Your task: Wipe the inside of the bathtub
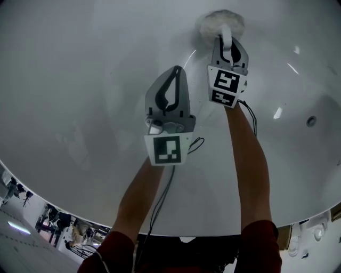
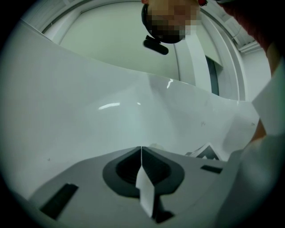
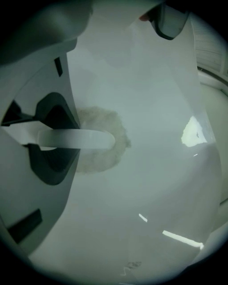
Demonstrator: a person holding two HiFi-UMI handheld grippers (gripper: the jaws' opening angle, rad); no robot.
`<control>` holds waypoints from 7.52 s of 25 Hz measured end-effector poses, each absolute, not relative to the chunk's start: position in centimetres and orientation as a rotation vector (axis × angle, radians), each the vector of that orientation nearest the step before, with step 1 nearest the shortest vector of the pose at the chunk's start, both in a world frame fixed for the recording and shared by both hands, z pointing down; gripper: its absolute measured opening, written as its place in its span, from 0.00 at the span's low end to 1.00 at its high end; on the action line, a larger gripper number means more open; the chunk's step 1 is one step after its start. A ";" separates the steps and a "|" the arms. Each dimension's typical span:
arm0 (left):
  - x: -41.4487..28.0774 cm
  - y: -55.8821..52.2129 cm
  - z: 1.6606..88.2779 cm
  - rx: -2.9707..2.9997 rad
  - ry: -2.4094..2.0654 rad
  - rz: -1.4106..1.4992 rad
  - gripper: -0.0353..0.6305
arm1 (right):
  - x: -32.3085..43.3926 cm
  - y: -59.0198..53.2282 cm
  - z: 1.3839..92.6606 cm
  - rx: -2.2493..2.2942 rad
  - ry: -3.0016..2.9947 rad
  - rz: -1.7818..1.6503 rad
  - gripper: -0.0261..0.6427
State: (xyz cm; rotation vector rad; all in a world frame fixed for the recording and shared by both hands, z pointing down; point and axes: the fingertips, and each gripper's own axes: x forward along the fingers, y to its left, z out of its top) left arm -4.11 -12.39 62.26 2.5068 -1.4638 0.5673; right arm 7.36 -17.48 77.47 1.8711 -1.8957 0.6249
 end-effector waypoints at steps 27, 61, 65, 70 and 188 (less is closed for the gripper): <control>-2.1 -14.7 60.4 2.654 -1.319 0.579 0.08 | 9.7 -16.8 76.5 1.884 -1.815 0.627 0.18; 3.9 -12.7 64.5 2.523 -1.411 0.560 0.08 | 23.2 -16.3 79.2 1.864 -1.744 0.638 0.18; 7.2 -13.0 64.6 2.570 -1.335 0.573 0.08 | 25.6 -15.1 79.1 1.893 -1.704 0.664 0.18; 9.6 -13.2 64.3 2.595 -1.292 0.558 0.08 | 26.8 -14.3 79.2 1.919 -1.675 0.703 0.18; -44.9 19.2 -11.8 2.753 -1.743 -0.140 0.08 | -33.2 22.1 -12.1 2.089 -2.408 -0.280 0.18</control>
